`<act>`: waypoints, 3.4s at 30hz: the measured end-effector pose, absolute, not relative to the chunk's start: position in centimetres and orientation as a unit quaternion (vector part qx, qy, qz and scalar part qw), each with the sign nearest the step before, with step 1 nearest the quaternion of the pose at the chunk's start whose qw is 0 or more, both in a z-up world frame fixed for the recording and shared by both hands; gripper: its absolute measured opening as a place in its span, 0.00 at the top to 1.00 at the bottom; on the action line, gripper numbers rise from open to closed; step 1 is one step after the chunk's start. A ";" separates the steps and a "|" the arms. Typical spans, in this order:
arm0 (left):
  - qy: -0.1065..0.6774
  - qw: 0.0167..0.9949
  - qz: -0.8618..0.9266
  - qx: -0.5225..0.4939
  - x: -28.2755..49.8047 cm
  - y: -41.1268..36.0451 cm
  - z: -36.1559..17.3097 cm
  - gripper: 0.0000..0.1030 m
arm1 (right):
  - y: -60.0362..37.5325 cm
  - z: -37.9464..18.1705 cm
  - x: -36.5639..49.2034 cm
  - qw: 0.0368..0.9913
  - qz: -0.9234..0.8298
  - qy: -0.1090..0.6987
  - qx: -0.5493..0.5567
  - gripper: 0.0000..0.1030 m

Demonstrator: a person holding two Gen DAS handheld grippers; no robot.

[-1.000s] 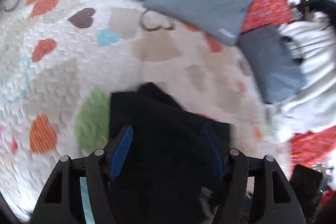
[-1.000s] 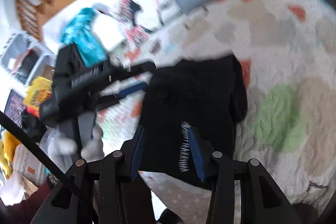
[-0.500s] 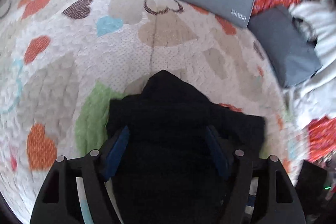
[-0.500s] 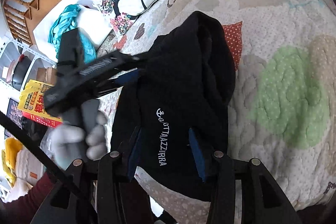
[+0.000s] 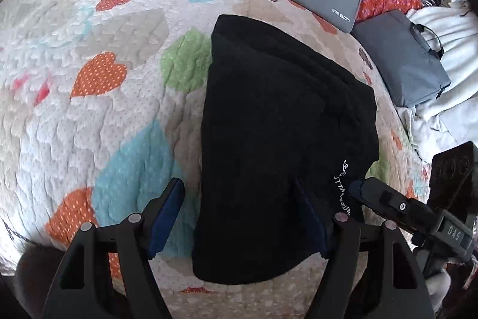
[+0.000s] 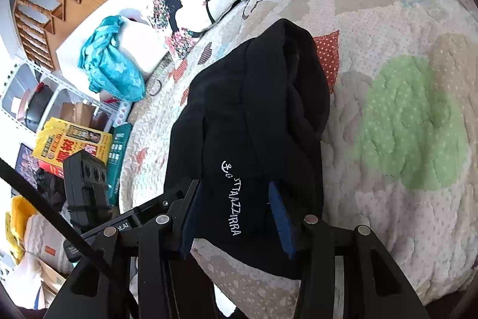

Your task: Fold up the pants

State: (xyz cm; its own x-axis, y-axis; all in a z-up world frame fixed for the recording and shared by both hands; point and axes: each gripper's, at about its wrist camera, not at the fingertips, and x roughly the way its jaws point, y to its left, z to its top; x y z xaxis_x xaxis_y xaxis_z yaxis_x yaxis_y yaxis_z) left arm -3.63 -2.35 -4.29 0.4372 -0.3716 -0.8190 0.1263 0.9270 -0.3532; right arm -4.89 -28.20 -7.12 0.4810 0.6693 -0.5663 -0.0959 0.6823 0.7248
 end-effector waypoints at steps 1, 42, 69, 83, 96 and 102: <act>0.506 0.841 -0.148 -0.119 -3.9 -2.4 -4.2 0.29 | -28.3 -6.7 -4.8 0.796 0.234 0.457 0.321 0.52; 0.544 0.829 -0.126 -0.027 -7.8 -5.8 -6.0 0.14 | -37.7 -9.7 -2.3 0.804 0.168 0.353 0.449 0.33; 0.476 0.867 -0.122 -0.083 -9.7 -2.1 -0.3 0.09 | -34.1 -8.4 -2.1 0.847 0.185 0.359 0.346 0.08; 0.363 0.924 -0.060 -0.100 -6.0 6.6 6.7 0.09 | -32.1 -7.1 2.0 0.824 0.127 0.450 0.320 0.00; 0.469 0.854 -0.132 -0.181 -1.8 7.1 0.3 0.09 | -34.0 -7.5 3.3 0.745 0.150 0.494 0.423 0.03; 0.516 0.818 -0.173 -0.187 0.8 4.0 -3.4 0.09 | -30.1 -7.3 3.7 0.742 0.207 0.504 0.391 0.18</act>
